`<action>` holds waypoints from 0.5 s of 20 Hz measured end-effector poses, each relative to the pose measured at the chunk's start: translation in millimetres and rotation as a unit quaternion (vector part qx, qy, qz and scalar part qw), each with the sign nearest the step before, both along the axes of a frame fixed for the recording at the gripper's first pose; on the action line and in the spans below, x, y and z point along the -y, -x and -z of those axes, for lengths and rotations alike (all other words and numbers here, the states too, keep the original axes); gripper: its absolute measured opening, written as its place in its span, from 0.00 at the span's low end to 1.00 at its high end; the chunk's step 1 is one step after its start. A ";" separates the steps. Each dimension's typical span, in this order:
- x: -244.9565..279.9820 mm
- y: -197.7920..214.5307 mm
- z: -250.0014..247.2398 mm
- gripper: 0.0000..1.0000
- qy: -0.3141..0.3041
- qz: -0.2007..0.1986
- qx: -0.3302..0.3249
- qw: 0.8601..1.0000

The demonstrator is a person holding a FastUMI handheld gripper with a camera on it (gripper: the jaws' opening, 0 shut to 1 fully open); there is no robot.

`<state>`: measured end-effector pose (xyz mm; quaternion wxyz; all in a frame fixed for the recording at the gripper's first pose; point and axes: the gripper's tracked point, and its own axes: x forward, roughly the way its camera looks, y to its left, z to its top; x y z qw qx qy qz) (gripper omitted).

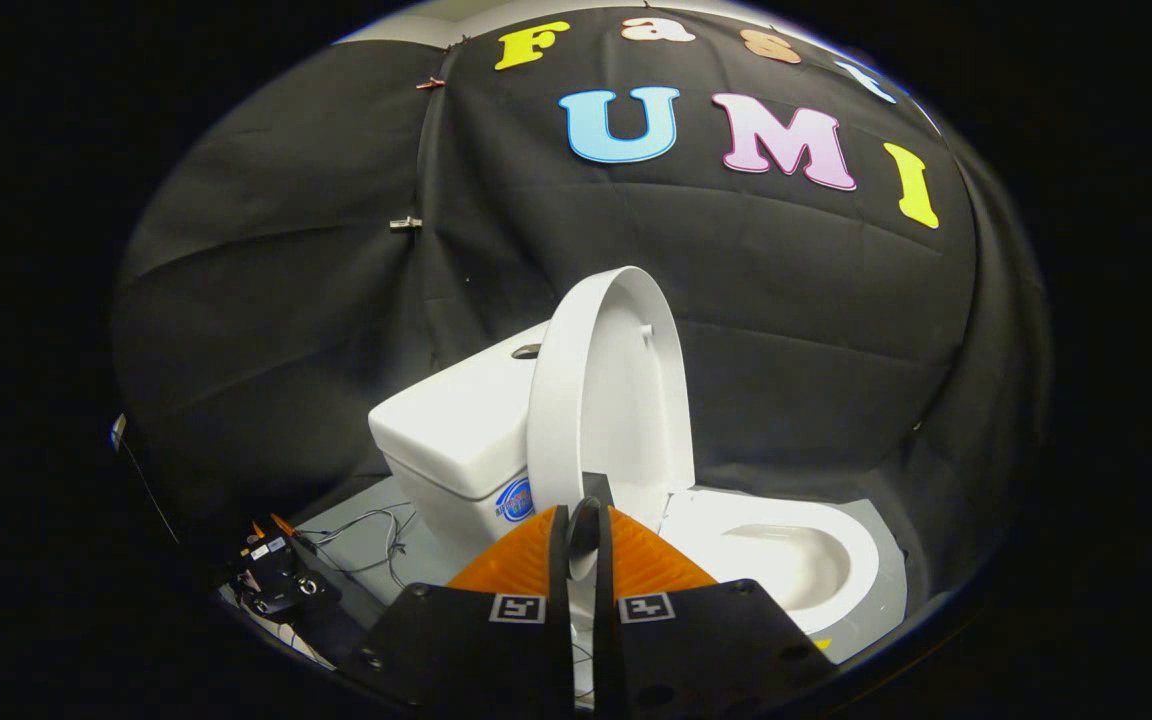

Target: Open the toilet lid.

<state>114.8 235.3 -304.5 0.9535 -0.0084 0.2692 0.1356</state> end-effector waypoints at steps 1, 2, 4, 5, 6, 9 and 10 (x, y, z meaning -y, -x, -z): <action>-1.9 -0.1 0.5 0.12 0.001 -0.001 0.000 1.000; -3.1 -0.4 1.0 0.12 0.004 -0.003 0.001 1.000; -3.1 0.0 1.0 0.12 0.003 -0.002 0.001 1.000; -2.3 -0.6 1.6 0.12 0.000 0.000 0.000 1.000; -1.5 -0.7 1.6 0.12 -0.002 0.003 -0.002 1.000; 0.5 4.5 0.4 0.19 -0.012 -0.002 -0.018 1.000; -0.1 5.2 -0.8 0.20 -0.021 -0.003 -0.021 1.000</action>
